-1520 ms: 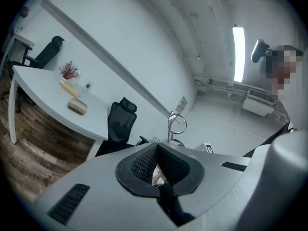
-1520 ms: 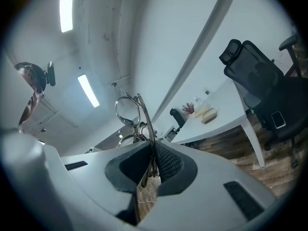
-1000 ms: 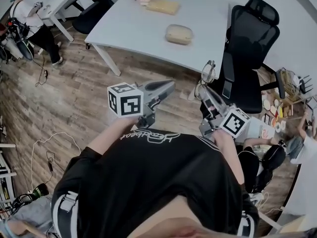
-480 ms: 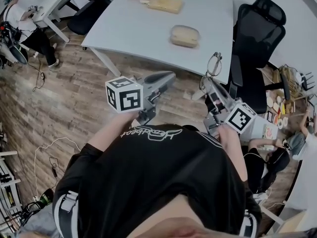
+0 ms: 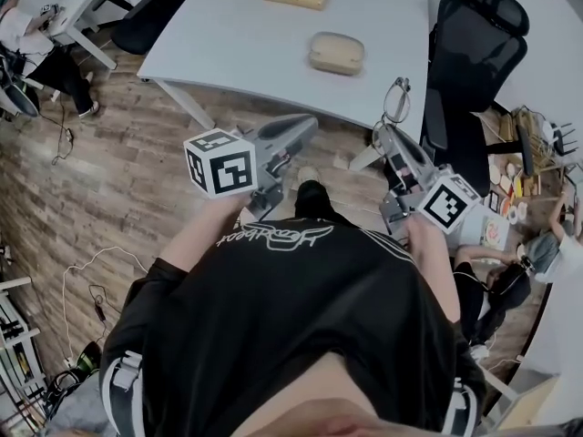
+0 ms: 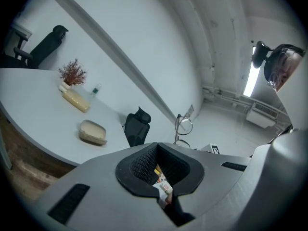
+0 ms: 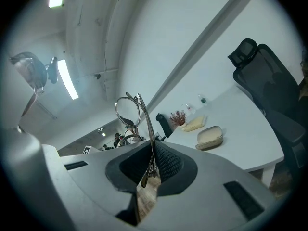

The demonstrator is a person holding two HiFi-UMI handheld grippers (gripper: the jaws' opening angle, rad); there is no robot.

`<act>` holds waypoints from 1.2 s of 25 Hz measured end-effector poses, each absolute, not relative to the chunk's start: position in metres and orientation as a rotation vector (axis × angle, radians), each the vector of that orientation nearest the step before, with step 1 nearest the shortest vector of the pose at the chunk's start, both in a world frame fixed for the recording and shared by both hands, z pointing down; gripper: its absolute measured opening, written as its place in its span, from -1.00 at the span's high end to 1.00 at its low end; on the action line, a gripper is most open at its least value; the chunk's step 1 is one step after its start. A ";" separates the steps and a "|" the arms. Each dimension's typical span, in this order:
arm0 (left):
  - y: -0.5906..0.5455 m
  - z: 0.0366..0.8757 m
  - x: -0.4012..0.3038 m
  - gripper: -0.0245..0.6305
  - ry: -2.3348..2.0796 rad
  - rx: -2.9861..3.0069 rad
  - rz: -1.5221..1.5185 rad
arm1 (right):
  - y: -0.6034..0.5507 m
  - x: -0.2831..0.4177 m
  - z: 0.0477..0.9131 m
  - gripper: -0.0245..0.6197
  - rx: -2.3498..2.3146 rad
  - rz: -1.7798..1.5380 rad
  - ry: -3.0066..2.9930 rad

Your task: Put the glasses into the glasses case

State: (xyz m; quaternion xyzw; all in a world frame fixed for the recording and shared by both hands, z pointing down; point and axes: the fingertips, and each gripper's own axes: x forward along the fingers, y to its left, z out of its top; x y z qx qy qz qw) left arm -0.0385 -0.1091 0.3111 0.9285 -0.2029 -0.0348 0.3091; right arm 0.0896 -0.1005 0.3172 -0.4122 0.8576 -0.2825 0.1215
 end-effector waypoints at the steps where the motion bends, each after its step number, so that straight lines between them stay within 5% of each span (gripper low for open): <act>1: -0.114 0.311 -0.038 0.91 -0.541 2.452 -0.093 | -0.106 0.090 0.318 0.84 -1.199 -0.826 2.507; 30: -0.322 0.371 0.001 0.91 -0.633 2.267 0.035 | -0.352 0.120 0.370 0.84 -1.209 -0.988 2.596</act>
